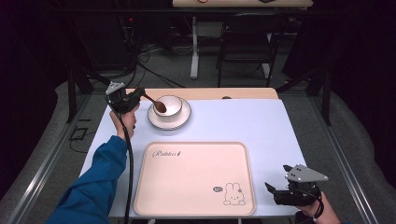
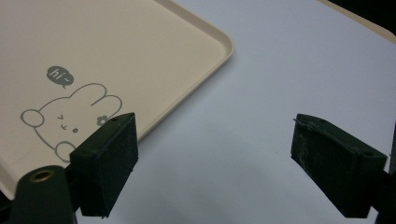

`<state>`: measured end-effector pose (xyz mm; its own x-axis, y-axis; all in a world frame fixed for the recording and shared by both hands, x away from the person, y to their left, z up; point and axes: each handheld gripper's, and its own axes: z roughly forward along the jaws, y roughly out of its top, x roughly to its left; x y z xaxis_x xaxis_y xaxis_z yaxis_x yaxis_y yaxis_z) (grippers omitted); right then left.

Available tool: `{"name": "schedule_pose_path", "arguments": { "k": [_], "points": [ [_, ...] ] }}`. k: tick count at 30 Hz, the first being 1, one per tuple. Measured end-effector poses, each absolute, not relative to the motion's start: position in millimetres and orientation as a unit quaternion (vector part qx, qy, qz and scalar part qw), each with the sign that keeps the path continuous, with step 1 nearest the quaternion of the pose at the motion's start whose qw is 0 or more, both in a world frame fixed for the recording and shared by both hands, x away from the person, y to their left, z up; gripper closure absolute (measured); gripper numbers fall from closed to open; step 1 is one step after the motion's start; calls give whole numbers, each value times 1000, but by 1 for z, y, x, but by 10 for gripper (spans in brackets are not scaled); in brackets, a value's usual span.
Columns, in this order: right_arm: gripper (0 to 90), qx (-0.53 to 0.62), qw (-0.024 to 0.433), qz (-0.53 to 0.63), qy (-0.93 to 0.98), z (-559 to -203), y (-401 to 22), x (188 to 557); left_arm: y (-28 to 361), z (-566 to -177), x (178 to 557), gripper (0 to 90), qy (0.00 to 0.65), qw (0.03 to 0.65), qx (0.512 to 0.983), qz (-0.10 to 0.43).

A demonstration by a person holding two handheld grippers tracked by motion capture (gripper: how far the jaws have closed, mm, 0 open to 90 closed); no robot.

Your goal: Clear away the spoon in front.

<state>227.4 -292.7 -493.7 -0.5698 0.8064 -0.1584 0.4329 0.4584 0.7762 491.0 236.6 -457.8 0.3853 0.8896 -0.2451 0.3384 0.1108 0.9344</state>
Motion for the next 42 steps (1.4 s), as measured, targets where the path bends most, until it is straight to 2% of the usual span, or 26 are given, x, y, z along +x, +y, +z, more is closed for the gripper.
{"name": "schedule_pose_path", "arguments": {
  "k": [13, 23, 42],
  "points": [
    [141, 378, 269, 361, 809, -493, -294, 226, 235, -432, 481, 843, 471, 556, 632, 262],
    [141, 377, 272, 359, 809, -493, -294, 225, 238, -406, 467, 843, 438, 540, 665, 272],
    [141, 375, 274, 361, 809, -493, -294, 224, 241, -384, 447, 844, 399, 531, 701, 259]
  ]
}}
